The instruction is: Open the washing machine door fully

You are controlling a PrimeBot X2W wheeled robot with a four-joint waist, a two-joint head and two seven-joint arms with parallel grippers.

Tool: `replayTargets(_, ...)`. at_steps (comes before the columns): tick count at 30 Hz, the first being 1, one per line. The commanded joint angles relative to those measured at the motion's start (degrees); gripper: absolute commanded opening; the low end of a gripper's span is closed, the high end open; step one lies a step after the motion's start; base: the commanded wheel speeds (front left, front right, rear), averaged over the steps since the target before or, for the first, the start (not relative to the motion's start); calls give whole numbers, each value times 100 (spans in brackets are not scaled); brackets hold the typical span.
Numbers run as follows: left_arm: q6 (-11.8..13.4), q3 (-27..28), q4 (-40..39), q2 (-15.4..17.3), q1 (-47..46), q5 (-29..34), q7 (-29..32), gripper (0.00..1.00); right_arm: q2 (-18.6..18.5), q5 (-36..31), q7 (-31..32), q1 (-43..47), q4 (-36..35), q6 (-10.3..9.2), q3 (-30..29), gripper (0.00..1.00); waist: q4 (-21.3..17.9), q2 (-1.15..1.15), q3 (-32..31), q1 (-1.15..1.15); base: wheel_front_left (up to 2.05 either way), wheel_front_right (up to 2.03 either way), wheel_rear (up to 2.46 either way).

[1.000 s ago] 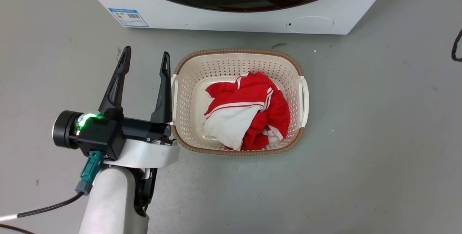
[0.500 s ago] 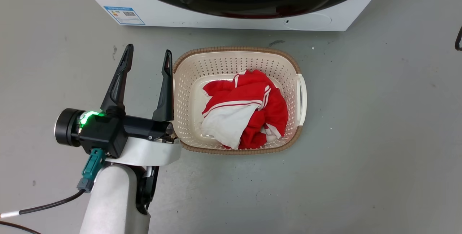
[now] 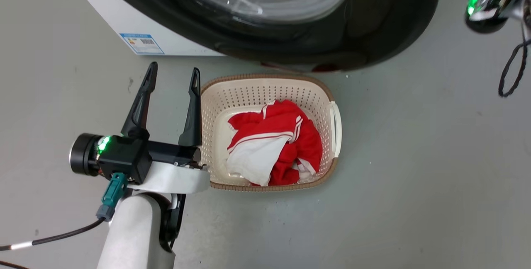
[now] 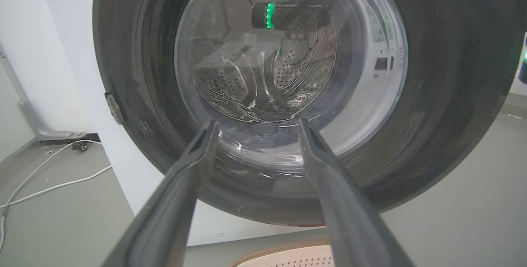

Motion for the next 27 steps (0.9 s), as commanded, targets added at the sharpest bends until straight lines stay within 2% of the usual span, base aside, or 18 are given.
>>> replayTargets(1, 33, -7, 27, -6, 97, -28, -13, 100, 78, 65, 113, 152, -67, 14, 26, 0, -18, 0, -132, 0, 0, 0, 0)
replayTargets(14, 127, 83, 280, -6, 498, -8, -13, 100, 340, 179, 892, 1302, -780, 14, 332, 0, -94, 0, -949, 0, 0, 0, 0)
replayTargets(27, 195, 38, 460, -6, 927, -75, -13, 100, 666, 365, 1406, 2529, -1904, 14, 730, 0, 14, 0, -1627, 0, 0, 0, 0)
